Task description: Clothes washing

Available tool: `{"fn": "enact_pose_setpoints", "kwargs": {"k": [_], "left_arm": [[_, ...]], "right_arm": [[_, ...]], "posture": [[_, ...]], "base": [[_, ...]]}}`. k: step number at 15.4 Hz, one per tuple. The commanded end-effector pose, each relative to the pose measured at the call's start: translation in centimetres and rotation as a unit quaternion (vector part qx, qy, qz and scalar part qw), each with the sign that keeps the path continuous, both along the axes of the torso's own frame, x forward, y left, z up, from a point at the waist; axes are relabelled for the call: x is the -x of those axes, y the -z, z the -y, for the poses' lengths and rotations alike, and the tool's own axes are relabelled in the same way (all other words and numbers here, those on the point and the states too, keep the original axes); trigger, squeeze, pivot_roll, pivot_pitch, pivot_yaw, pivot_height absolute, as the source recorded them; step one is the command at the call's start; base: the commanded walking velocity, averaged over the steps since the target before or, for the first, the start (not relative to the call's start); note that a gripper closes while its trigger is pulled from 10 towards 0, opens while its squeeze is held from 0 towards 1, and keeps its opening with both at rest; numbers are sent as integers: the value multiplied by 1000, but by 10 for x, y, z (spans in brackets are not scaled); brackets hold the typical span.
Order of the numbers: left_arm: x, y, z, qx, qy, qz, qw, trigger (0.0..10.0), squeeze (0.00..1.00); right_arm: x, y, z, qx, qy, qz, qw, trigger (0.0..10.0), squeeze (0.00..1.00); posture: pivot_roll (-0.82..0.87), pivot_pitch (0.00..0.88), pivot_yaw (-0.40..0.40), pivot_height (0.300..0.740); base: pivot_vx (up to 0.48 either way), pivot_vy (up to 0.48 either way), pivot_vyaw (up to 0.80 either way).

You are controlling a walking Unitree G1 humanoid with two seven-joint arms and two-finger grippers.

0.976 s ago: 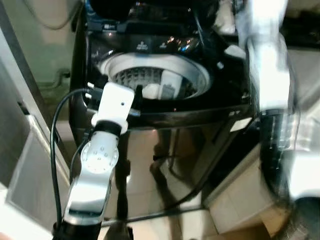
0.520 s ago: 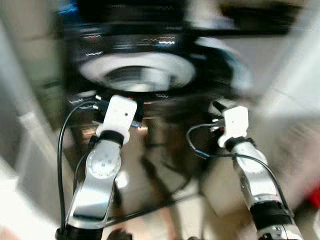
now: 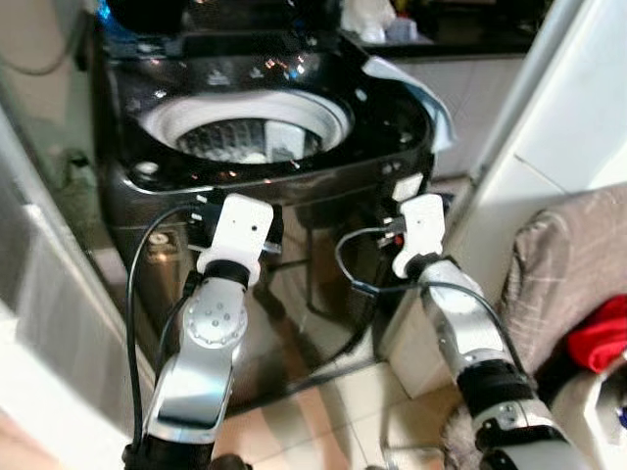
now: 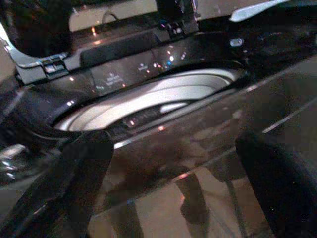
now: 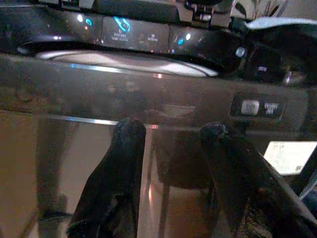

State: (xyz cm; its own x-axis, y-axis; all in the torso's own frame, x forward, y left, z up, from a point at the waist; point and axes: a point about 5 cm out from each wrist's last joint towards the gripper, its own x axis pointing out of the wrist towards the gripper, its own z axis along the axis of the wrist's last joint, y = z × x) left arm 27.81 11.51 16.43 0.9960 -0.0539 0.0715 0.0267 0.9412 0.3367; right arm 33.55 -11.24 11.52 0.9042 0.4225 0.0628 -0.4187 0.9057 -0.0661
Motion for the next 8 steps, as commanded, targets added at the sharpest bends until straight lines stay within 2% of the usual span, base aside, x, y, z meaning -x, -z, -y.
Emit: {"fn": "enact_pose_setpoints", "kwargs": {"k": [1, 6, 7, 8], "left_arm": [[-1, 0, 4, 7, 3, 0, 1000, 10000, 0], [-1, -1, 6, 12, 10, 6, 1000, 10000, 0], [-1, 0, 6, 15, 9, 3, 1000, 10000, 0], [-2, 6, 1, 11, 7, -4, 1000, 10000, 0]], "right_arm": [[-3, -2, 3, 2, 3, -3, 1000, 10000, 0], [-4, -4, 0, 16, -11, 5, 1000, 10000, 0], [-4, -9, -4, 18, -23, 24, 999, 10000, 0], [-3, -12, 1, 36, -8, 43, 998, 10000, 0]], "posture": [[67, 29, -58, 732], [63, 29, -56, 732], [63, 29, -56, 732], [63, 29, -57, 732]], "base": [[-274, -382, 0], [0, 0, 0], [0, 0, -556], [0, 0, -675]]}}
